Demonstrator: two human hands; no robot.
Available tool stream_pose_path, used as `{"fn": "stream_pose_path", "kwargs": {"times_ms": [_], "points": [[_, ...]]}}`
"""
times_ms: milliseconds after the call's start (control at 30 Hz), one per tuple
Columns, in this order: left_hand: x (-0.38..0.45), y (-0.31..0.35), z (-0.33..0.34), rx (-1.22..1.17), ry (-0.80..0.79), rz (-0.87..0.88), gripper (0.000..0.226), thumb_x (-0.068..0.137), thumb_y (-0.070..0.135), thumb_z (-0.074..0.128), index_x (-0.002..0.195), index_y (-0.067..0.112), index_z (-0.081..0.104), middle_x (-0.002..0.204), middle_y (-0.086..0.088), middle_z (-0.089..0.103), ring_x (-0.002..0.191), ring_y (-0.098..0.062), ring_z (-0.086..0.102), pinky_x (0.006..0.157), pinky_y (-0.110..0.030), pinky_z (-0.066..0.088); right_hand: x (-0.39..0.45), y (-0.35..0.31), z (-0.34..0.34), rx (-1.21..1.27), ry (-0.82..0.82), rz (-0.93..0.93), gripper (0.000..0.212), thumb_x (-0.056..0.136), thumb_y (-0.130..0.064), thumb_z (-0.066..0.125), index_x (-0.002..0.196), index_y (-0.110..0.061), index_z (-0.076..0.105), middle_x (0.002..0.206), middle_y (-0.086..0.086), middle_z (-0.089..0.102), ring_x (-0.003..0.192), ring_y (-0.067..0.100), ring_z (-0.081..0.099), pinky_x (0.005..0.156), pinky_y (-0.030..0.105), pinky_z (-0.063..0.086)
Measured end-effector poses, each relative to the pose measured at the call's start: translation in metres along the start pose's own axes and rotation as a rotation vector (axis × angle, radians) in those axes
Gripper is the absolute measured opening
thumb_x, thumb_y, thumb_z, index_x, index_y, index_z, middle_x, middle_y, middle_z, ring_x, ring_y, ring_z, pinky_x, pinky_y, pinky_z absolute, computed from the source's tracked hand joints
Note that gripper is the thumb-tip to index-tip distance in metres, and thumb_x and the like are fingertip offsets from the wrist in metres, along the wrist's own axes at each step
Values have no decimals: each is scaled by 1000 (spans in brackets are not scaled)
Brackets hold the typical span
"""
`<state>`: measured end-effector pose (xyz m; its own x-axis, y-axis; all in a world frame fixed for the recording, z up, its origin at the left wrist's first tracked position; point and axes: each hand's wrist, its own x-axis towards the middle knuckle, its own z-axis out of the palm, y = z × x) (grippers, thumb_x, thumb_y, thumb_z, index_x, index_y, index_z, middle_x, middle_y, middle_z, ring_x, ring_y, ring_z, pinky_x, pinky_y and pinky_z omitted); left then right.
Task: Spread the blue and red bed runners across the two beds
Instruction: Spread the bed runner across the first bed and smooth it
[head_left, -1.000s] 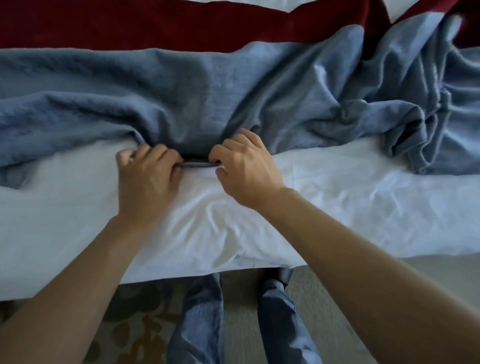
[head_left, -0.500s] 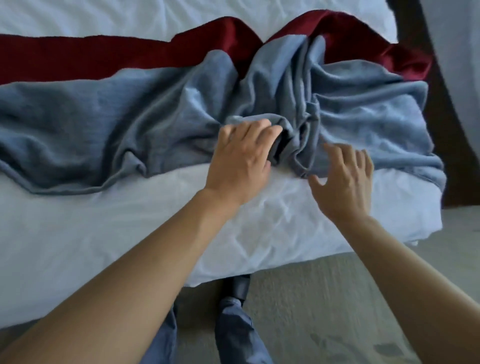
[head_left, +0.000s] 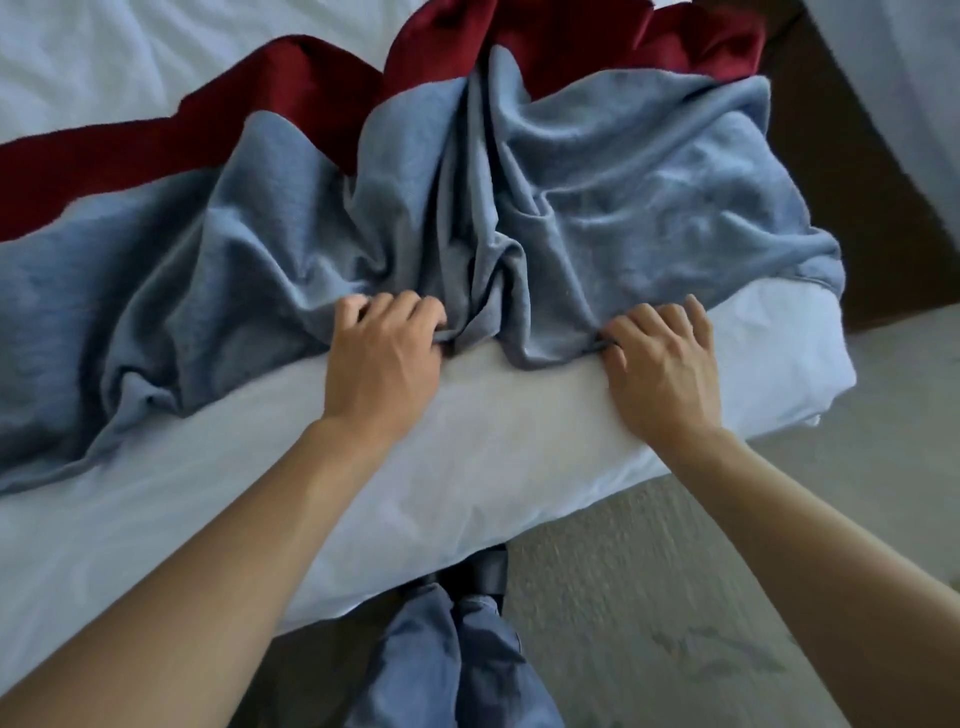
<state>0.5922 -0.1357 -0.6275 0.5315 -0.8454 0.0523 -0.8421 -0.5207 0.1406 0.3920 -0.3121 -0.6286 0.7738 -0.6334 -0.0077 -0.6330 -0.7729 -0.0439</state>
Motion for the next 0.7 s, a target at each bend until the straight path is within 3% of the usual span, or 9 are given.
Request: {"fn": "stream_pose_path", "kwargs": {"times_ms": [267,467,533,700], "points": [[34,59,-15,-201,32,138,40,68,18,55,109,20,58,106,1,55,97,-24,53,88,-38,33,14,8,-8,75,16,-29,18,80,-9,63,96,-16,68,91,2,63,93,28,57,117,49,26],[61,144,13,-90,-161,360,24,83,34,56,104,23,57,102,1,56,97,-24,51,91,-38,34,23,63,-1,101,-16,-92,11,80,-7,62,87,-14,67,83,4,58,85,30,57,111,50,34],[71,164,29,-37,-179,342,11,94,29,48,99,23,57,97,1,57,94,-24,52,90,-38,34,28,84,4,79,15,-126,11,82,-7,59,85,-15,67,80,2,58,82,28,56,112,49,34],[110,229,44,-98,-143,245,16,94,17,49,86,24,62,85,3,63,86,-23,58,86,-37,37,38,146,3,53,24,-54,11,82,-6,62,83,-15,68,77,3,60,83,29,57,115,47,30]]}}
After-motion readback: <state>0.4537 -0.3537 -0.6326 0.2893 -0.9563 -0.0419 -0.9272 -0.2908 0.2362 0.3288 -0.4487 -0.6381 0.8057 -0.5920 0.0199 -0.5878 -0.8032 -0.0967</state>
